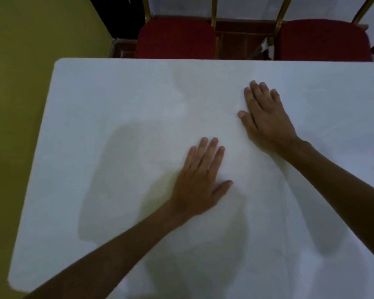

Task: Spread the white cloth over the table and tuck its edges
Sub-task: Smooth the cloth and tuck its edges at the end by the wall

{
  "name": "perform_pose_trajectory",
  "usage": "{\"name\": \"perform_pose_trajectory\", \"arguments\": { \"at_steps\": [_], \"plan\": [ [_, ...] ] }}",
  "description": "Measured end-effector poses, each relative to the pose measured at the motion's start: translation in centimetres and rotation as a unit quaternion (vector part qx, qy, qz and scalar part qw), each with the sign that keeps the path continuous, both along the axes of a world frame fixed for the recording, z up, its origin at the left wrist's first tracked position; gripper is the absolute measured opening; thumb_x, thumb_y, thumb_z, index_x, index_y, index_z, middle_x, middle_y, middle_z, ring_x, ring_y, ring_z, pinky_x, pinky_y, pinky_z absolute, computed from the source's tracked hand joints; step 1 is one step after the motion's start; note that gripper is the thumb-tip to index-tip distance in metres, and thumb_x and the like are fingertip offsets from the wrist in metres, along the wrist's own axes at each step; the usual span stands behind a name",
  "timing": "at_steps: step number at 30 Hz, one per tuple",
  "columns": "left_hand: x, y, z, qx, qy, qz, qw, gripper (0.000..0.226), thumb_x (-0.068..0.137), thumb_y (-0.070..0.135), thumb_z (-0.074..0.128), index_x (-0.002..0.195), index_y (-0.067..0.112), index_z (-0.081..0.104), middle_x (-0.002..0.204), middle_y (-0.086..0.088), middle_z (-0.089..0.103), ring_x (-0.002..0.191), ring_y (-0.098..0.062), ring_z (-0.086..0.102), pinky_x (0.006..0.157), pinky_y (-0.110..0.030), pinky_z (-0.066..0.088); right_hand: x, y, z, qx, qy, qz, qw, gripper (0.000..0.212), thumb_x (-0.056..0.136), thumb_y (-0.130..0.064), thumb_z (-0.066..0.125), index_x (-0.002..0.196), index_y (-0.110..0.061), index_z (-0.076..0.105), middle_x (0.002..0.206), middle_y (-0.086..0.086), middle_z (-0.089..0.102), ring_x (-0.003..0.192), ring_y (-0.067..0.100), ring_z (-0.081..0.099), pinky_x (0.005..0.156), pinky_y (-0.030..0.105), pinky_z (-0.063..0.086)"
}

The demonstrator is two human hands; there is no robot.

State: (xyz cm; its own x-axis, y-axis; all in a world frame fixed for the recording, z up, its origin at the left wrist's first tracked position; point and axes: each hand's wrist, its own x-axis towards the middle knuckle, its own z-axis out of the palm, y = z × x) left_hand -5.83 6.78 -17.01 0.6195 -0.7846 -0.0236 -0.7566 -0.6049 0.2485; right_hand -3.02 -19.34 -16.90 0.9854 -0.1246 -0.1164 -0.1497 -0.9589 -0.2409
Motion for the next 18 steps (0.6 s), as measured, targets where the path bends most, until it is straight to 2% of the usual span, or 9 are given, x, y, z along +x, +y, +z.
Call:
{"name": "perform_pose_trajectory", "arguments": {
  "at_steps": [4, 8, 10, 13, 15, 18],
  "plan": [
    [5.1, 7.7, -0.1, 0.033, -0.035, 0.044, 0.998, 0.074, 0.1, 0.059, 0.037, 0.159, 0.014, 0.028, 0.167, -0.012, 0.016, 0.156, -0.031, 0.009, 0.124, -0.05, 0.016, -3.4, 2.5, -0.3, -0.01, -0.02, -0.004, 1.0, 0.072, 0.108, -0.053, 0.021, 0.163, -0.007, 0.012, 0.171, 0.016, 0.005, 0.159, 0.032, 0.0, 0.129, 0.051, 0.0],
    [10.4, 19.7, 0.6, 0.084, -0.031, 0.147, 0.985, 0.072, 0.101, 0.06, 0.029, 0.159, 0.017, 0.028, 0.167, -0.013, 0.015, 0.155, -0.033, 0.011, 0.124, -0.05, 0.016, -7.3, 4.8, -0.3, -0.013, -0.026, -0.009, 1.0, 0.074, 0.107, -0.054, 0.026, 0.16, -0.003, 0.021, 0.17, 0.021, 0.012, 0.158, 0.038, 0.007, 0.128, 0.054, 0.004],
    [11.6, 25.3, 1.1, 0.106, -0.032, 0.224, 0.968, 0.074, 0.101, 0.062, 0.027, 0.158, 0.015, 0.03, 0.165, -0.018, 0.02, 0.153, -0.039, 0.015, 0.122, -0.053, 0.019, -9.7, 6.4, -0.4, -0.018, -0.037, -0.015, 0.999, 0.074, 0.106, -0.053, 0.027, 0.16, -0.001, 0.023, 0.169, 0.022, 0.014, 0.157, 0.039, 0.01, 0.128, 0.056, 0.006],
    [10.8, 29.4, 2.0, 0.136, -0.018, 0.331, 0.934, 0.084, 0.1, 0.067, 0.023, 0.152, 0.002, 0.035, 0.157, -0.031, 0.029, 0.143, -0.051, 0.028, 0.116, -0.06, 0.025, -13.5, 9.2, -0.8, -0.034, -0.052, -0.022, 0.998, 0.078, 0.106, -0.055, 0.026, 0.16, 0.001, 0.022, 0.168, 0.024, 0.014, 0.157, 0.04, 0.01, 0.127, 0.058, 0.008],
    [8.2, 28.2, 2.0, 0.137, -0.016, 0.312, 0.94, 0.086, 0.099, 0.065, 0.025, 0.151, -0.002, 0.034, 0.158, -0.031, 0.028, 0.146, -0.05, 0.024, 0.118, -0.061, 0.02, -15.8, 11.2, -1.1, -0.045, -0.045, -0.025, 0.998, 0.081, 0.105, -0.058, 0.025, 0.16, 0.002, 0.02, 0.169, 0.024, 0.011, 0.157, 0.04, 0.007, 0.126, 0.059, 0.009],
    [1.1, 22.2, 1.7, 0.083, 0.002, 0.185, 0.979, 0.08, 0.101, 0.059, 0.03, 0.154, -0.001, 0.031, 0.163, -0.023, 0.022, 0.153, -0.041, 0.015, 0.123, -0.057, 0.014, -18.7, 14.1, -1.2, -0.049, -0.032, -0.024, 0.998, 0.084, 0.105, -0.061, 0.024, 0.16, 0.003, 0.017, 0.169, 0.024, 0.007, 0.158, 0.041, 0.004, 0.126, 0.061, 0.01]
  ]
}}
